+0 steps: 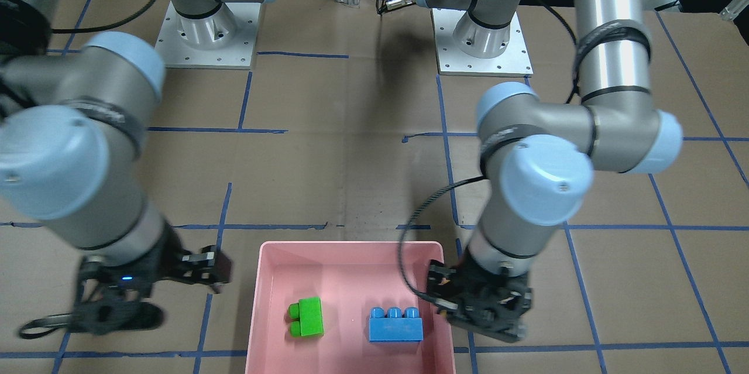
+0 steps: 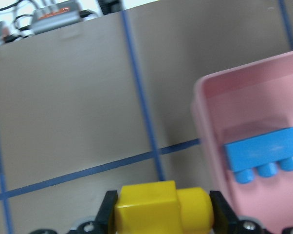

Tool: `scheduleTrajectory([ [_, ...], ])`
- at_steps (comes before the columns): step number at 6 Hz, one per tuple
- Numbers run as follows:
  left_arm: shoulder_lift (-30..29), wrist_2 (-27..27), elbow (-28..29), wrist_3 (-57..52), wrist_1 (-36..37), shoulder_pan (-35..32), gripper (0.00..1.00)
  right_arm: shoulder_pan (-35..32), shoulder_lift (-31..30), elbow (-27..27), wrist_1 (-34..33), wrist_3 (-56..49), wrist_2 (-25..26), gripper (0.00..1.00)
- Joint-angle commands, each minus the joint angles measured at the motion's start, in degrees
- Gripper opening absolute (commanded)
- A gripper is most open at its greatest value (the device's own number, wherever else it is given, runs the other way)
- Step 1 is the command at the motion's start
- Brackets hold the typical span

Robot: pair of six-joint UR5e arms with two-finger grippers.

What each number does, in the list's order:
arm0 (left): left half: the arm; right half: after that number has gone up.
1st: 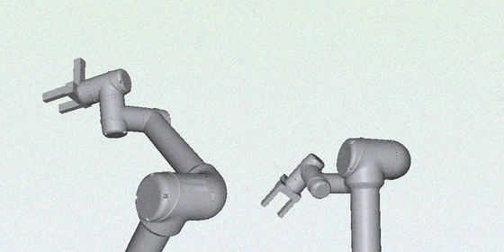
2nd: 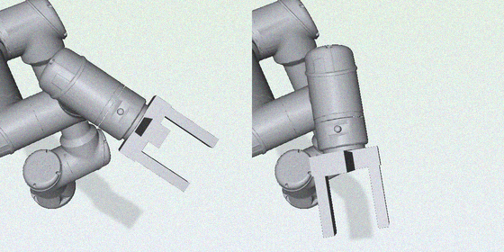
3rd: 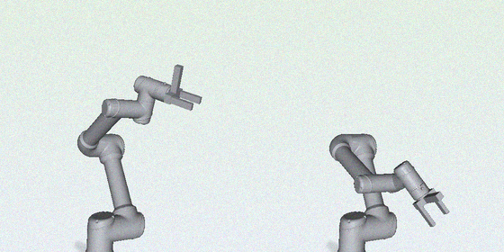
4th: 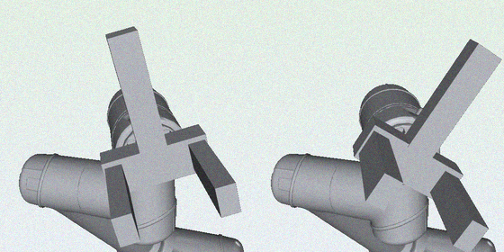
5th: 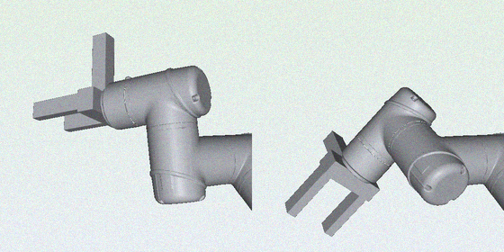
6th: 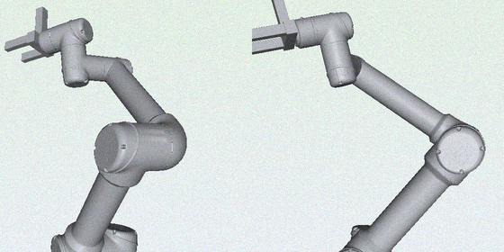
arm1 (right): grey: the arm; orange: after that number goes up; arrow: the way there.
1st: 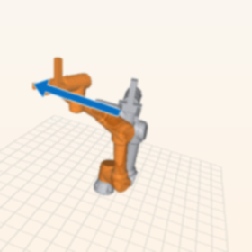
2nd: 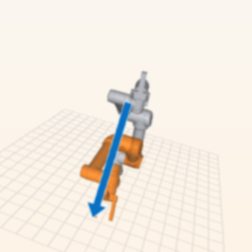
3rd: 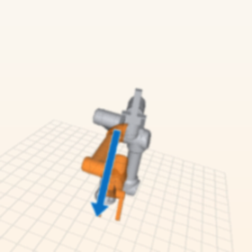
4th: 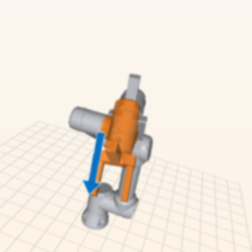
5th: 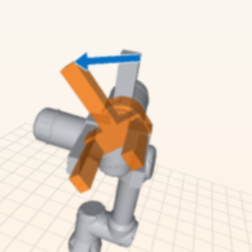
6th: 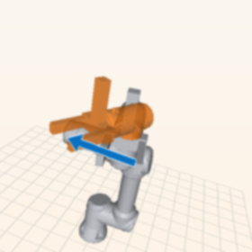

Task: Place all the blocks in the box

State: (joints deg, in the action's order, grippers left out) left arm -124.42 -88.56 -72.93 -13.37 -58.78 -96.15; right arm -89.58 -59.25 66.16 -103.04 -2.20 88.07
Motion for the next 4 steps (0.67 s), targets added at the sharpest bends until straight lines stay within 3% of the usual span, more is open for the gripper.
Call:
scheduleTrajectory([
  [1,-5.3,-0.1,0.8,-0.1,1.4,-4.5,0.04,6.3,1.8,0.4,-0.3,-8.2,0.2,1.0],
  [2,-5.3,-0.1,0.7,-0.1,1.3,-4.5,0.87,8.8,5.1,0.3,-0.9,-11.9,0.0,1.0],
  [3,-4.0,-0.1,0.2,-0.1,0.3,-4.6,0.99,10.9,7.6,0.5,-1.0,-20.6,0.1,1.0],
  [4,-2.5,-0.3,0.2,-0.1,-2.4,-4.6,0.99,12.8,10.2,0.7,-1.3,-26.2,-0.1,1.0],
])
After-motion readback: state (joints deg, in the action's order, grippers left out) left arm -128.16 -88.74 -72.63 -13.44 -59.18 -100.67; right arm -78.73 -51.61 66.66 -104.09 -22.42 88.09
